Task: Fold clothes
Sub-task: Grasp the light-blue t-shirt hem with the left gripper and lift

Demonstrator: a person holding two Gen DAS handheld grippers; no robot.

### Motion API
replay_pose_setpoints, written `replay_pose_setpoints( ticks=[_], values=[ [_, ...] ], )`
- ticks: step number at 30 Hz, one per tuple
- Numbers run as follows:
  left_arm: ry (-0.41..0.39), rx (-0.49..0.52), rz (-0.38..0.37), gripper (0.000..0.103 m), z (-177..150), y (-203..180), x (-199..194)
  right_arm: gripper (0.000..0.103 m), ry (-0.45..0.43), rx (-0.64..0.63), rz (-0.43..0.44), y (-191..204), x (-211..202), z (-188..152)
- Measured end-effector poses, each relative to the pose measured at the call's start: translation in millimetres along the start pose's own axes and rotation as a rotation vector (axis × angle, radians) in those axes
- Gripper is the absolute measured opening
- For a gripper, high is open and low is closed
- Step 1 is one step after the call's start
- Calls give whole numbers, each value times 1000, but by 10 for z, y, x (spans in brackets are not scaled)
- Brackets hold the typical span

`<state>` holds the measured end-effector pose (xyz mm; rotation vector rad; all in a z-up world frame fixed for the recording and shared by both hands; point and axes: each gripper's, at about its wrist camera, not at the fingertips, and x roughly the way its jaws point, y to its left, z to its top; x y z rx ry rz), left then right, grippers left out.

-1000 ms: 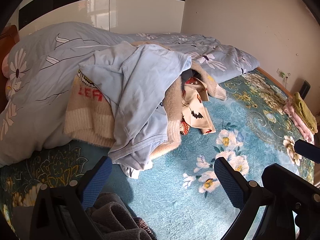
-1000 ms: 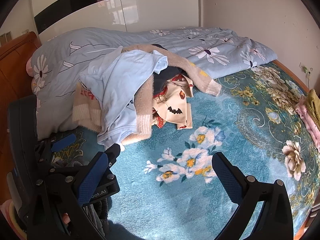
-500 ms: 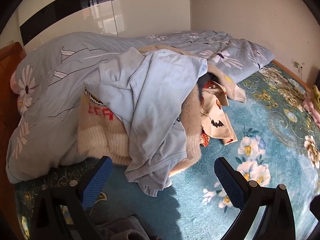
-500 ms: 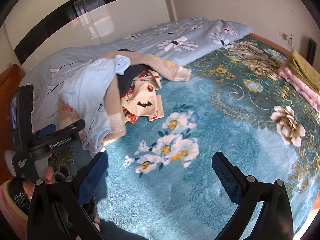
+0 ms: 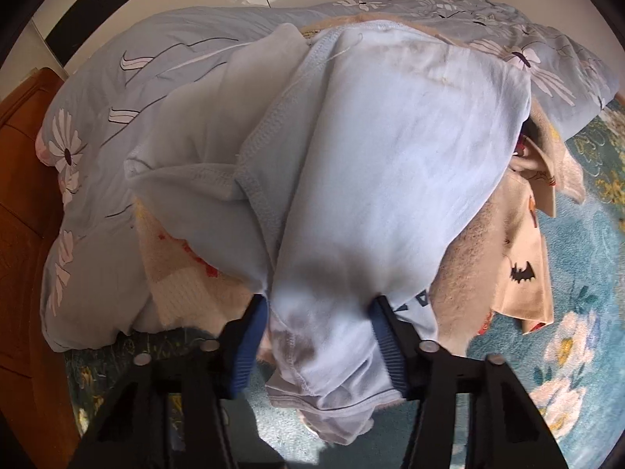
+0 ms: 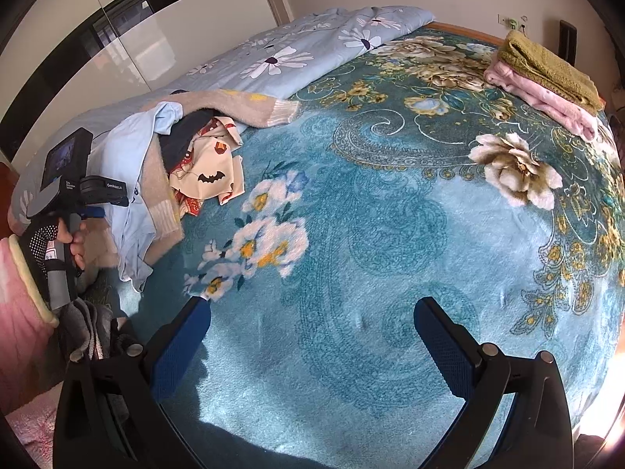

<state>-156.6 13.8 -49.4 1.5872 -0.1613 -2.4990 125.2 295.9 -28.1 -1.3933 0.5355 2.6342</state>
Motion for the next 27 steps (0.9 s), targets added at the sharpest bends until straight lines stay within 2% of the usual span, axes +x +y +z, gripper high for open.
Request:
replay_pose_setpoints(
  ticks=[1,3,6,9,11,13,15,18,20,23,25,27],
  values=[
    [-5,-10,6,19,6,0,-24,103,-2,12,1,-41,-14,-1],
    [-27,-27,17,8,9,-2,-107,103,-5,40,6,-128,-45,-8],
    [-111,-50,10,6,7,9,-347,103,-12,81,9,-279,-94,-35],
    [-249,-87,-6,6,26,31,-807,103,-12,135,10,-479,-128,-93],
    [-360,-79,-49,5,60,1,-1218,103,-7,183,9,-634,-144,-137],
    [-439,-42,-93,5,147,-74,-1545,103,-7,244,18,-789,-162,-167],
    [-481,-10,-177,5,222,-189,-1909,103,-19,292,28,-914,-207,-176],
    [-613,111,-317,3,163,-432,-2572,103,-46,326,39,-1044,-290,-175],
    [-705,212,-425,2,90,-664,-3032,103,-58,346,44,-1120,-331,-169],
    [-802,334,-613,0,-31,-986,-3572,103,-74,383,50,-1262,-398,-187],
    [-864,423,-655,0,-98,-1253,-3833,103,-87,403,45,-1367,-458,-210],
    [-882,498,-647,0,-169,-1544,-3949,103,-100,424,36,-1479,-524,-248]
  ],
)
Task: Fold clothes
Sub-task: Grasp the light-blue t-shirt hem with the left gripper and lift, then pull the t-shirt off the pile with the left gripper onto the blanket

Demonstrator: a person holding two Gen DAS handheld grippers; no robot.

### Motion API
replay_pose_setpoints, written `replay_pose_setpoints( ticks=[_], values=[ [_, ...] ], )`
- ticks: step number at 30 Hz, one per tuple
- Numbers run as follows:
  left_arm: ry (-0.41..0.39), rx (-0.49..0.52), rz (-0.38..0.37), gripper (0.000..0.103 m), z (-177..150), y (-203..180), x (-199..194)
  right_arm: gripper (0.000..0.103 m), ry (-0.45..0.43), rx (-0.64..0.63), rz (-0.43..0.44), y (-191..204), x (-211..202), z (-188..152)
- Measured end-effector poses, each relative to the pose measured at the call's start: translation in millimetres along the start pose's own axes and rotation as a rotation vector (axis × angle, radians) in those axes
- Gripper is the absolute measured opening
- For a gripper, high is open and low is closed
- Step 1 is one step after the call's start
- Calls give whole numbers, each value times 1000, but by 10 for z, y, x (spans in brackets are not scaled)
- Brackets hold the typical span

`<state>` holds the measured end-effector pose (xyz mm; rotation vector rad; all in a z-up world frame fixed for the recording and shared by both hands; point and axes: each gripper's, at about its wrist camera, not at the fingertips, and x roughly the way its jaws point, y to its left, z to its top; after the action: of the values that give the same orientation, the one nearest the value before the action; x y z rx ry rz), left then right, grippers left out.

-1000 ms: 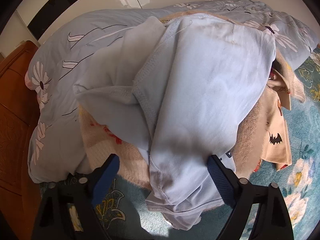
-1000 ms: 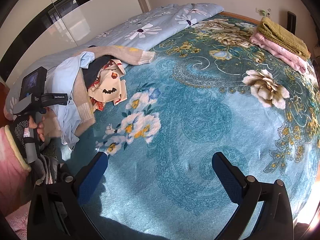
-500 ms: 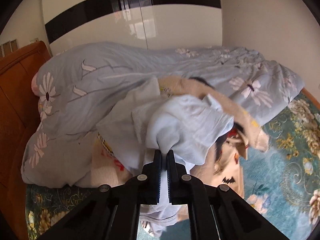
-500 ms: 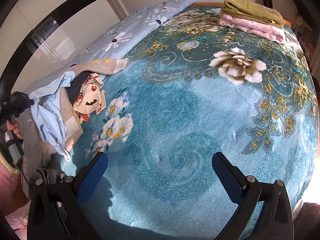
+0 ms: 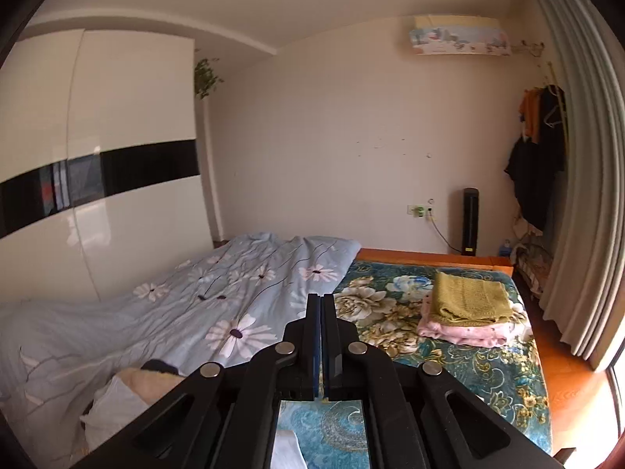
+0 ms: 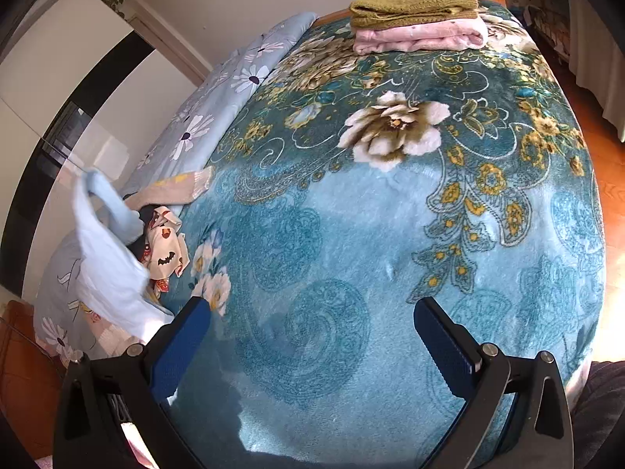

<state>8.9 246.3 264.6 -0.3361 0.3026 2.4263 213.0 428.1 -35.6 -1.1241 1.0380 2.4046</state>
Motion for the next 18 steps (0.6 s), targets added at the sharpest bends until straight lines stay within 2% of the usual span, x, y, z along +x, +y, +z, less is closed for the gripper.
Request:
replay_pose_setpoints(
  ticks=[3,4,5,9,11,12,13,16,18],
  values=[
    [110,3,3,1,-79,-129,332,103,-20,46,-8,-195,-97,17],
    [167,-2,23,5,-183,-137,438,103,-24,62,-10,-258,-122,22],
    [226,-8,47,5,-301,-143,541,103,-26,80,-11,-319,-139,28],
    [473,16,140,8,-1073,-89,865,103,-25,132,0,-467,-157,33],
    [614,-3,168,26,-1551,-14,1031,103,-16,135,7,-475,-127,29],
    [682,-18,176,46,-1802,27,1108,103,-10,134,10,-473,-111,28],
    [738,-35,182,55,-2060,53,1149,103,-4,130,11,-465,-92,26],
    [888,-38,227,61,-2758,88,1250,103,16,117,14,-442,-35,19],
    [971,19,258,61,-3107,63,1304,103,32,119,11,-447,12,16]
  ],
)
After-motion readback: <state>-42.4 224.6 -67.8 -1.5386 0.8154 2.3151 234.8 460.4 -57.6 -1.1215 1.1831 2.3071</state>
